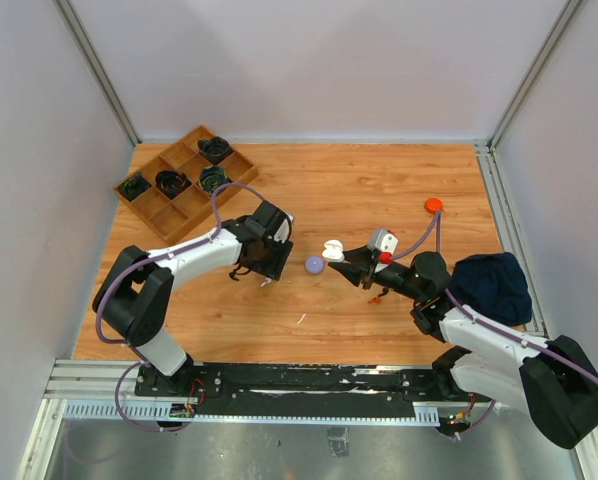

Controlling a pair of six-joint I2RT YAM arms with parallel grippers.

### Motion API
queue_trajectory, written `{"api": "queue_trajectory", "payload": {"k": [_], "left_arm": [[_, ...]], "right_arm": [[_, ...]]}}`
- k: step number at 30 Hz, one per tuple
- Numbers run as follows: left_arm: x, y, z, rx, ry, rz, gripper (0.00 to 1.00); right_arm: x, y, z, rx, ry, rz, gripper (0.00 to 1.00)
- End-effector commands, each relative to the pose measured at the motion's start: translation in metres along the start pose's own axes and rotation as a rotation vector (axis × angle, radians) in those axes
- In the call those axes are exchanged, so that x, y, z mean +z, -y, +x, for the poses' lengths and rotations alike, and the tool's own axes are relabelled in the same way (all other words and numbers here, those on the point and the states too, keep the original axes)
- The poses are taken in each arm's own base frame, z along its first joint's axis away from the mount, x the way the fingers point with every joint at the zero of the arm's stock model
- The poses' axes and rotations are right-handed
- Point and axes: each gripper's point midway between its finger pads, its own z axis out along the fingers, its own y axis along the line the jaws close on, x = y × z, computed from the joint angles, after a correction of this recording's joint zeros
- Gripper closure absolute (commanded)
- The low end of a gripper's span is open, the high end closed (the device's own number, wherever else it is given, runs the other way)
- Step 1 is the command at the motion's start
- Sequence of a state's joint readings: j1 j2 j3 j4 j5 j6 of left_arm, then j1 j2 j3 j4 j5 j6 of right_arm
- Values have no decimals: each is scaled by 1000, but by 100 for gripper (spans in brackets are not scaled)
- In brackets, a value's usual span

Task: Insert the wireless bluetooth earbuds into the charging case
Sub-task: Pick up the earbud from the center of the board.

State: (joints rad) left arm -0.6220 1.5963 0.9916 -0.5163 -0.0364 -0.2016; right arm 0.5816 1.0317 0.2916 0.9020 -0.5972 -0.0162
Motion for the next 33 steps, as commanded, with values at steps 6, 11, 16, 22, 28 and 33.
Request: {"api": "queue_trajectory", "payload": {"k": [6,11,16,22,28,33], "left_arm": [[12,-10,0,162,-106,-30,51],[17,-8,5,179,-144,-14,54],[20,-8,8,184,-161,-11,57],[25,-7,12,180,-180,-3,62],[27,-9,16,178,-194,-9,66],[28,-9,20,170,-205,-11,69]], "right_arm": [[-2,3,-8,-35,26,15,98],[-1,2,-7,-32,26,10,98],[-1,2,-7,-31,26,9,98],[-1,1,-7,-30,28,5,98],[-1,1,-8,-30,31,4,98],[-1,2,-8,-30,31,4,98]]}}
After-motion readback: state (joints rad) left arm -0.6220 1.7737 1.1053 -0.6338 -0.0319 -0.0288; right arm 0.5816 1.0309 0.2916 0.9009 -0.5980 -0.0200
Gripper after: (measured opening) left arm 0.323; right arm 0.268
